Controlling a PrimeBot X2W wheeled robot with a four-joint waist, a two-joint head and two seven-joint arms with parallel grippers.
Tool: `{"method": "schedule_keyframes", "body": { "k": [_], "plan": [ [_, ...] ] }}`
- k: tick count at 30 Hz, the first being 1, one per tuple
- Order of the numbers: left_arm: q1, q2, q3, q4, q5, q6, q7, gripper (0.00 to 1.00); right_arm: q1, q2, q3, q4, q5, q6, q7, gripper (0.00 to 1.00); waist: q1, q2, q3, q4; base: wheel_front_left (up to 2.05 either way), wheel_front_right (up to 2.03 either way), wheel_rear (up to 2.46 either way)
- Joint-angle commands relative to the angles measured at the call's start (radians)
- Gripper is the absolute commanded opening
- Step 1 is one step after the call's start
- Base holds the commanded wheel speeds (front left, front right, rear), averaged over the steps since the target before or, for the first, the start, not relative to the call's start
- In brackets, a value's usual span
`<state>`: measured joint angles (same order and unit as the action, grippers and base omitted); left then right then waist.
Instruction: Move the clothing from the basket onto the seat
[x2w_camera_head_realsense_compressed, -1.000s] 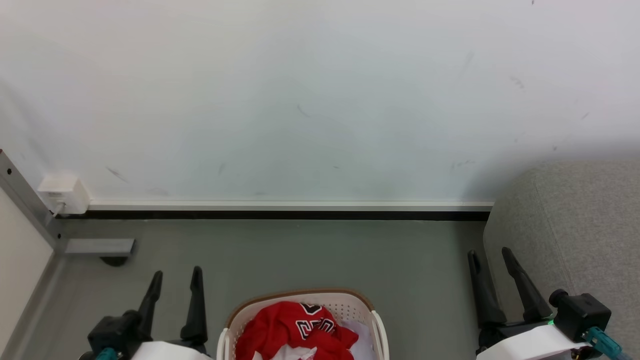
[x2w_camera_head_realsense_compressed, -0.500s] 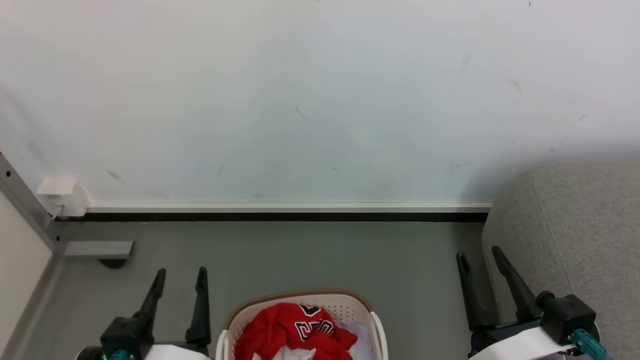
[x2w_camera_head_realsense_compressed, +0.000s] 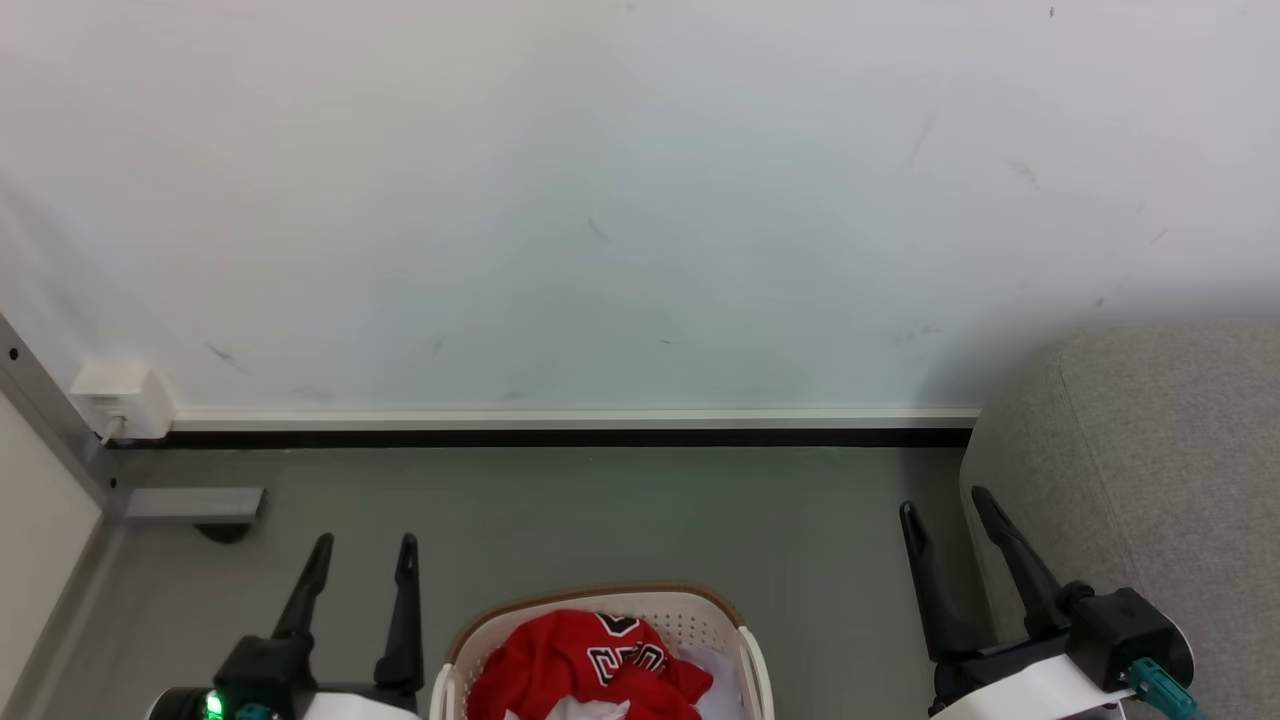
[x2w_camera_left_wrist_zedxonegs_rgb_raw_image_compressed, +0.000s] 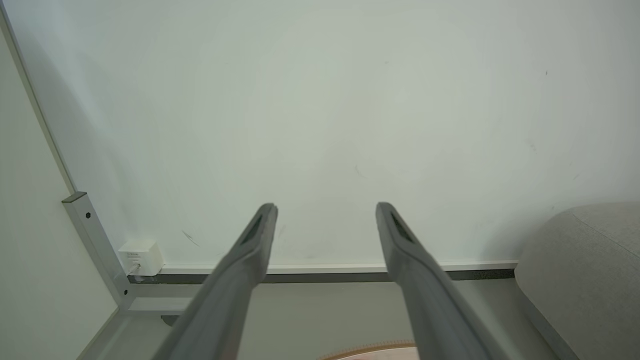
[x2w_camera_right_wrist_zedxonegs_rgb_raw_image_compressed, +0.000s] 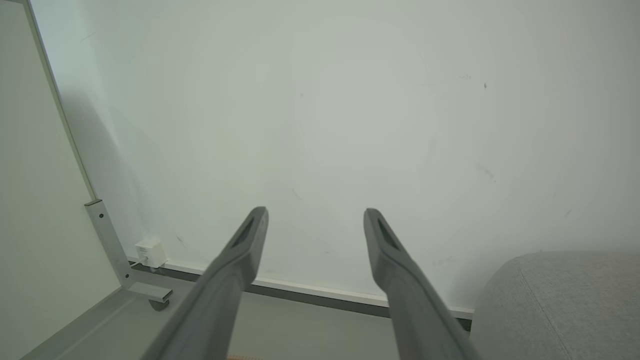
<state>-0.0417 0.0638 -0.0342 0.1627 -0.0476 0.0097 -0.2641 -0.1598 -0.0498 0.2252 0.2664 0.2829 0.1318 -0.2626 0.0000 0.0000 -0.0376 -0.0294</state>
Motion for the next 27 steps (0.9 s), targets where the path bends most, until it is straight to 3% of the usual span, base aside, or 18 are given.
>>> {"method": "schedule_keyframes", "body": {
  "k": [1,27],
  "plan": [
    [0.003,0.001,0.004,0.002,0.013,-0.002,-0.001,1.00,-0.007,-0.001,-0.002,0.004,0.001,-0.002,-0.003,1.00,0.0000,0.0000,0.000,0.001,0.00,0.00,0.00],
    [-0.004,-0.005,0.033,-0.002,0.004,-0.024,-0.001,1.00,-0.015,-0.001,-0.030,0.001,0.021,-0.002,-0.003,1.00,0.0000,0.0000,0.021,-0.019,0.00,0.00,0.00]
  ]
}}
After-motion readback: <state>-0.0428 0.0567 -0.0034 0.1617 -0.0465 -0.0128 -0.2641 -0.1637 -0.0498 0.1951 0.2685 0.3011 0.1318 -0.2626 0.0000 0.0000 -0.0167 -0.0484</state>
